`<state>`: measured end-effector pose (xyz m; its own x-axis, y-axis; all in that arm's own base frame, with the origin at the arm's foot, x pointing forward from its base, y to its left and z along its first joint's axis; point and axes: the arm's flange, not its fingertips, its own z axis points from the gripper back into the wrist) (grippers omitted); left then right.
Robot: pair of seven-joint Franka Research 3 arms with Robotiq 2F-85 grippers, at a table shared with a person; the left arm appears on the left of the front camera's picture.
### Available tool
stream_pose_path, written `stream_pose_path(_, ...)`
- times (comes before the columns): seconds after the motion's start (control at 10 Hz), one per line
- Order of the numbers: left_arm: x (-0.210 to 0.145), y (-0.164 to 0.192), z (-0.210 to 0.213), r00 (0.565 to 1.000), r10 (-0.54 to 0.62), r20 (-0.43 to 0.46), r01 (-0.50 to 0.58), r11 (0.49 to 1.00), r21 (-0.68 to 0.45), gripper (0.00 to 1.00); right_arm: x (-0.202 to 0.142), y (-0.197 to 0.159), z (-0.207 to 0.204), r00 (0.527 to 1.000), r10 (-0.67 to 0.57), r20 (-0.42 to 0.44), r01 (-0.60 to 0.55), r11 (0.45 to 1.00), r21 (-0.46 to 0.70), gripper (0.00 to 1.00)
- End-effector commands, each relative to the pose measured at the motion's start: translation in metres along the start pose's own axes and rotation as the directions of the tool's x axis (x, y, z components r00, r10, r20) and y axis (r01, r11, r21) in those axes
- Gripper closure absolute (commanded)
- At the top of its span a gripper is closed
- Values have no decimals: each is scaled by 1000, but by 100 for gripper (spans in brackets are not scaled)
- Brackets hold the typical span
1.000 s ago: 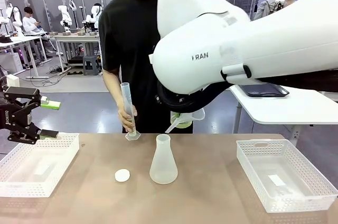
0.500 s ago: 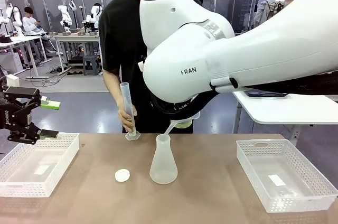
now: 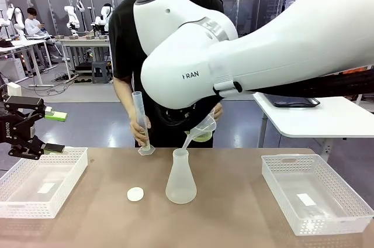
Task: Prepare the solutions needed for the experiment.
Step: Pick up the Plastic Funnel and insert it into the Big flask.
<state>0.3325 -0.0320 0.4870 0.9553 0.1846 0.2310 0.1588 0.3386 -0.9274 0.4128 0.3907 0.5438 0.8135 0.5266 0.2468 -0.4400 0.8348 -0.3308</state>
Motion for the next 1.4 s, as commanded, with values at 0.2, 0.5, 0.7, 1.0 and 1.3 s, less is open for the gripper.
stream_pose_path(0.2, 2, -2, -2, 1000, -1, 2, 1, 1000, -23, 0, 18, 14, 1, 997, 68, -29, -69, 996, -62, 93)
stream_pose_path(0.5, 2, -2, -2, 1000, -1, 2, 1, 1000, -23, 0, 26, 25, -10, 992, 111, -63, -115, 990, -80, 93)
stream_pose_path(0.7, 2, -2, -2, 1000, -1, 2, 1, 1000, -23, 0, 29, 34, -18, 987, 134, -90, -145, 982, -124, 93)
stream_pose_path(1.0, 2, -2, -2, 1000, -1, 2, 1, 1000, -23, 0, 32, 50, -30, 980, 164, -117, -180, 972, -148, 93)
stream_pose_path(1.3, 2, -2, -2, 1000, -1, 2, 1, 1000, -23, 0, 35, 63, -44, 974, 187, -129, -206, 967, -148, 93)
